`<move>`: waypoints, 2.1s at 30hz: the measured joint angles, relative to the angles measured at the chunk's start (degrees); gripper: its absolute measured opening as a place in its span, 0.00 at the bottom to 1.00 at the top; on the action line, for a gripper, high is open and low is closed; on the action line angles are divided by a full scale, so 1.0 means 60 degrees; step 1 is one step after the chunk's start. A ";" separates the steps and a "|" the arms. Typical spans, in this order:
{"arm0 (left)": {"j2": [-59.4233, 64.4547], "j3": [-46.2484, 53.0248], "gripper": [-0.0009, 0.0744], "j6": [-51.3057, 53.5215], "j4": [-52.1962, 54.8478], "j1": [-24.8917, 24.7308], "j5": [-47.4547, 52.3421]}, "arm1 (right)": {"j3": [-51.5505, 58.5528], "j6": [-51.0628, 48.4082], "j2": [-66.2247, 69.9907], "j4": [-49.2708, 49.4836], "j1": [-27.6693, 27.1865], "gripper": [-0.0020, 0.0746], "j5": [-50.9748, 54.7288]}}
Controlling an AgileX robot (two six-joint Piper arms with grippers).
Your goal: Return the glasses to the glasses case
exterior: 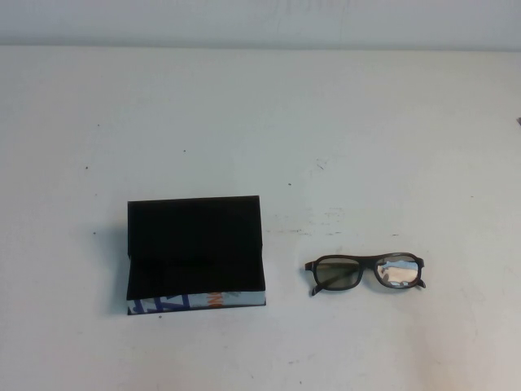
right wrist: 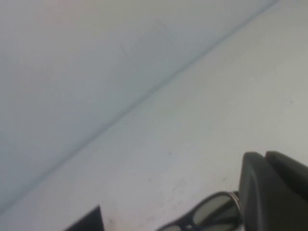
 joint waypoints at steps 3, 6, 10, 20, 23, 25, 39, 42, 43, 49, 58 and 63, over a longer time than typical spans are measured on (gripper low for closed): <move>0.0000 0.0000 0.01 0.0000 0.0000 0.0000 0.0000 | 0.0000 0.0000 0.0000 0.0972 0.0000 0.01 -0.0485; 0.0000 0.0000 0.01 0.0000 0.0000 0.0000 0.0000 | 0.0000 0.0000 0.0000 0.1504 0.0000 0.01 -0.0315; 0.0000 0.0000 0.01 0.0000 0.0000 0.0000 0.0000 | -0.0350 0.0000 0.0163 0.1648 0.0000 0.01 0.0981; 0.0000 0.0000 0.01 0.0000 0.0000 0.0000 0.0000 | -0.3783 0.0000 0.4265 -0.1051 0.0000 0.01 0.5621; 0.0000 0.0000 0.01 0.0000 0.0000 0.0000 0.0000 | -0.4725 -0.0127 0.5539 -0.2133 0.0000 0.01 0.6581; 0.0000 0.0000 0.01 0.0000 0.0000 0.0000 0.0000 | -0.5313 -0.0523 0.6291 -0.2545 0.0000 0.01 0.7015; 0.0000 0.0000 0.01 0.0000 0.0000 0.0000 0.0000 | -0.9262 -0.3233 1.0973 -0.4323 0.2629 0.01 0.7862; 0.0000 0.0000 0.01 0.0000 0.0000 0.0000 0.0000 | -1.0040 -0.3518 1.2036 -0.5026 0.3464 0.01 0.8038; 0.0000 0.0000 0.01 0.0000 0.0000 0.0000 0.0000 | -1.0298 -0.3676 1.2411 -0.5218 0.3651 0.01 0.8107; 0.0000 0.0000 0.01 0.0000 0.0000 0.0000 0.0000 | -1.1529 -0.5483 1.4397 -0.5914 0.3938 0.14 0.8796; 0.0000 0.0000 0.01 0.0000 0.0000 0.0000 0.0000 | -1.2552 -0.7960 1.6114 -0.7236 0.3954 0.41 0.8722; 0.0000 0.0000 0.01 0.0000 0.0000 0.0000 0.0000 | -1.2686 -0.9068 1.6667 -0.7427 0.3954 0.44 0.8244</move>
